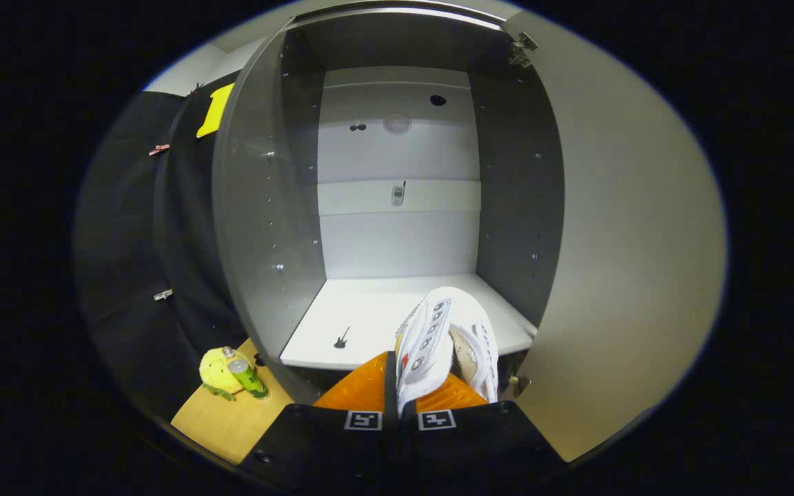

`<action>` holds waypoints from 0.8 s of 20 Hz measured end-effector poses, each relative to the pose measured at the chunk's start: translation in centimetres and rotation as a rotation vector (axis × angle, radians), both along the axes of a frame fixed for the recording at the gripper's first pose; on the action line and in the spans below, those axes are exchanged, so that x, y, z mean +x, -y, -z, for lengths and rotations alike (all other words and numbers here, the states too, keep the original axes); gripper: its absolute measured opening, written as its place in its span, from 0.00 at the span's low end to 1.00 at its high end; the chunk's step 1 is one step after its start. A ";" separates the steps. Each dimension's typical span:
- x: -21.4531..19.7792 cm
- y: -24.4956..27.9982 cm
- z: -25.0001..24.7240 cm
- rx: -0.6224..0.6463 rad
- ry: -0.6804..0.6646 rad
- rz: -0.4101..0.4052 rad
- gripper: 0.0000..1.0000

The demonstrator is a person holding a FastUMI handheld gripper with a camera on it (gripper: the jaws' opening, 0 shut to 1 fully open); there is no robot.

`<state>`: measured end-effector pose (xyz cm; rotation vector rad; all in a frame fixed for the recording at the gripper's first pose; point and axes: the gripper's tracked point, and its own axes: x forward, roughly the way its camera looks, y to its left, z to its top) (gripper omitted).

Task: Open the shoe cabinet door, grab the shoes and put them into the shoe cabinet, then close the shoe cabinet door.

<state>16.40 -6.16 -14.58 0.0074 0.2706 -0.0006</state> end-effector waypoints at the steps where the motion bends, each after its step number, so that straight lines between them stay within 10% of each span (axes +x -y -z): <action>1: 1.5 0.4 -0.4 -0.012 -0.005 -0.001 0.04; 16: 20.1 1.0 1.4 -0.003 -0.032 -0.071 0.04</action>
